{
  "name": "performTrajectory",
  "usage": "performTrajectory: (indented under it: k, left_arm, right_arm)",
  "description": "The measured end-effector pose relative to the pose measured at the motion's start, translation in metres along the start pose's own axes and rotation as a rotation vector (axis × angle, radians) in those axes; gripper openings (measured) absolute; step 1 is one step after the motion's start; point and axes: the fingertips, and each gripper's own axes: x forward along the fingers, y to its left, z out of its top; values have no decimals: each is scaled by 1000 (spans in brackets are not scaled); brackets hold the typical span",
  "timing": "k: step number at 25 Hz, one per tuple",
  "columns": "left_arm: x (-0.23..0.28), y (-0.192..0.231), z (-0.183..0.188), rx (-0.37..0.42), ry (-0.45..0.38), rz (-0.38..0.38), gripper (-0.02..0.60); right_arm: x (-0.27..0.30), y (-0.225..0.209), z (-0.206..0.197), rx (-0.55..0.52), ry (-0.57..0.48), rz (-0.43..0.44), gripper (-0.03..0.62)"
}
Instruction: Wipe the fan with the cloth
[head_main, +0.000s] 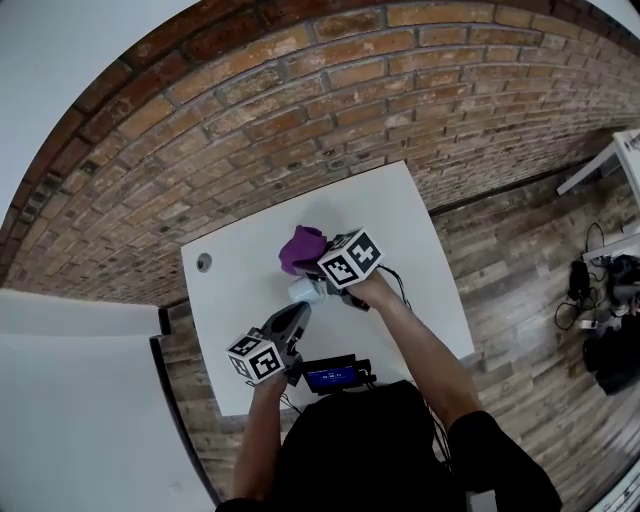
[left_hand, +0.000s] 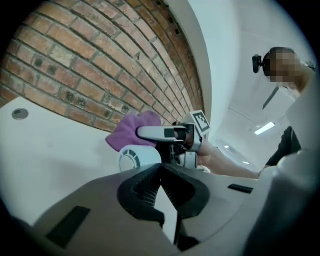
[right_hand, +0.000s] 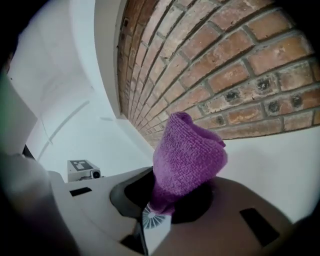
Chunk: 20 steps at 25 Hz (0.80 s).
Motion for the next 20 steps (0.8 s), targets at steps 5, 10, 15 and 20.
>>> performTrajectory:
  k: [5,10,15,20]
  left_arm:
    - [-14,19,12,-50,-52,36,5]
    - [-23,37,24,-56,-78,75,5]
    - [-26,30,57,75,-101,137,5]
    - [2,24,57,260,30,190,5]
  right_arm:
    - [-12,2,-16,92,4,27,72]
    - [-29,6,-39,220,-69,28,72]
    - [-56,-24,-47,499,-310,-62,72]
    - [-58,1,1,571,-506,116,72]
